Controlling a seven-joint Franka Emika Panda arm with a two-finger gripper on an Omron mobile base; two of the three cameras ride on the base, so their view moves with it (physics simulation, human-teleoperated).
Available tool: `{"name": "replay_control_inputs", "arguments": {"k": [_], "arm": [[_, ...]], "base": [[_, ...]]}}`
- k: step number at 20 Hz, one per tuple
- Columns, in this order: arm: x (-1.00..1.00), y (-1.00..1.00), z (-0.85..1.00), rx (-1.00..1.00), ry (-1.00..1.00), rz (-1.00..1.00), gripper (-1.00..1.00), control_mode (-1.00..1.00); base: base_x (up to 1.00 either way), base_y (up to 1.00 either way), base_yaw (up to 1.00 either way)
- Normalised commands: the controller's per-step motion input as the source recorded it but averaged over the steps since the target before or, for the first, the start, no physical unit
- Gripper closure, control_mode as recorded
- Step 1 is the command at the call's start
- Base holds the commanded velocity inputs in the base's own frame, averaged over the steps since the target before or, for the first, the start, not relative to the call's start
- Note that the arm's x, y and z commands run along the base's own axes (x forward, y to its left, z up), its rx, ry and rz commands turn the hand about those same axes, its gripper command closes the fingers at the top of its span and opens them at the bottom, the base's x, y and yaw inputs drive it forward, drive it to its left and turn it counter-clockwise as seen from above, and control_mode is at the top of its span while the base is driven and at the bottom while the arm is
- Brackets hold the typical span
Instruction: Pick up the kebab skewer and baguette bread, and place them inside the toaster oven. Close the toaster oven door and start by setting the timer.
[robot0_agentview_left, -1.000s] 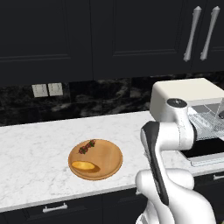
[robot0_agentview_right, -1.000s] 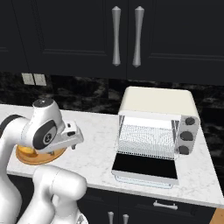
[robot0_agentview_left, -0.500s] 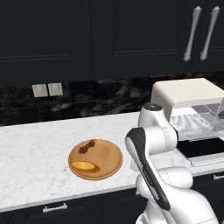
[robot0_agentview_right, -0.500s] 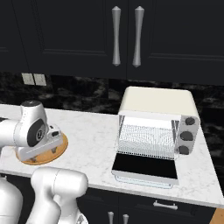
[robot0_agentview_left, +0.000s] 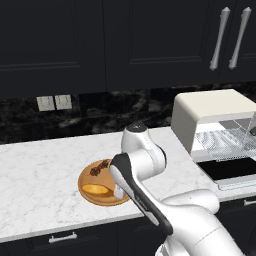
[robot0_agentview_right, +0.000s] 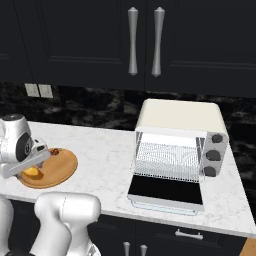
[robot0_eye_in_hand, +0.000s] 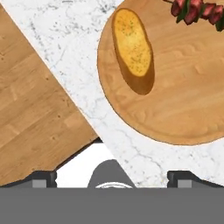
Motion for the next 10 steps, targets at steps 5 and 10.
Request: {"name": "replay_control_inputs", "arguments": {"k": [5, 10], "arm": [[0.66, 0.66, -0.23, 0.0, 0.01, 0.05, -1.0, -1.0], [0.69, 0.54, -0.39, -0.02, 0.01, 0.01, -1.0, -1.0]], "base": [[0.0, 0.0, 0.0], [0.0, 0.0, 0.0]]}}
